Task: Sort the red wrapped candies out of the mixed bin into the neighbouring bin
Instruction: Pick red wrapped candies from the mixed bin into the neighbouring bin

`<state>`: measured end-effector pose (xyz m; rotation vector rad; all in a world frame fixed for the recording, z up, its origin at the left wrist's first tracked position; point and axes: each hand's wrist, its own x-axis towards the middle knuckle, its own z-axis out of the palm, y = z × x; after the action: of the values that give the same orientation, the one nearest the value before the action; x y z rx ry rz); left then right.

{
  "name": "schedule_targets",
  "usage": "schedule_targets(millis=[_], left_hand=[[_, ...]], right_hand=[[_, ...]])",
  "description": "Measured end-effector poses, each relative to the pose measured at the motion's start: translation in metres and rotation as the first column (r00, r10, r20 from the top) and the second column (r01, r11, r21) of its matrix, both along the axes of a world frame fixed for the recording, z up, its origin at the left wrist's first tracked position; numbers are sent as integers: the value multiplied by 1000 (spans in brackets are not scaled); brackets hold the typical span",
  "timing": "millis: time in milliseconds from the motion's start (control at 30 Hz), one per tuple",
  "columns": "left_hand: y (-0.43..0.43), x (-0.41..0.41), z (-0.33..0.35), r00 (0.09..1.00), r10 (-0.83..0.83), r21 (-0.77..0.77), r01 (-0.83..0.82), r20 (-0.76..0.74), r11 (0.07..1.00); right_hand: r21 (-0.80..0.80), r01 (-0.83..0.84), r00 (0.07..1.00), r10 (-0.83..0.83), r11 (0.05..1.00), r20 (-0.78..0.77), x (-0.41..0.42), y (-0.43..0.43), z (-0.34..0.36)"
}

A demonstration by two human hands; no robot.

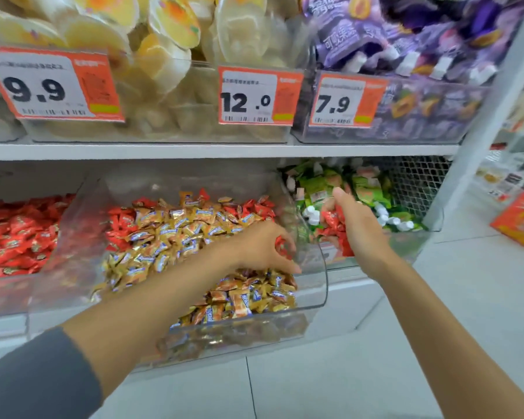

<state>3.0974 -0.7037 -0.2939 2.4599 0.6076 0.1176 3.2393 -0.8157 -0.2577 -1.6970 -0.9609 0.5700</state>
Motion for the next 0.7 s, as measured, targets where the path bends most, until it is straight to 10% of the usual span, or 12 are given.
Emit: schedule_targets(millis=[367, 567, 700], left_hand=[[27, -1, -3, 951, 258, -239, -214, 169, 947], [38, -22, 5, 877, 441, -619, -241, 190, 747], [41, -21, 4, 892, 434, -555, -299, 127, 777]], right_hand=[[-50, -157, 988, 157, 986, -7, 19, -1, -32], [-74, -217, 976, 215, 973, -33, 18, 3, -39], [-75, -208, 977, 203, 975, -61, 19, 3, -39]])
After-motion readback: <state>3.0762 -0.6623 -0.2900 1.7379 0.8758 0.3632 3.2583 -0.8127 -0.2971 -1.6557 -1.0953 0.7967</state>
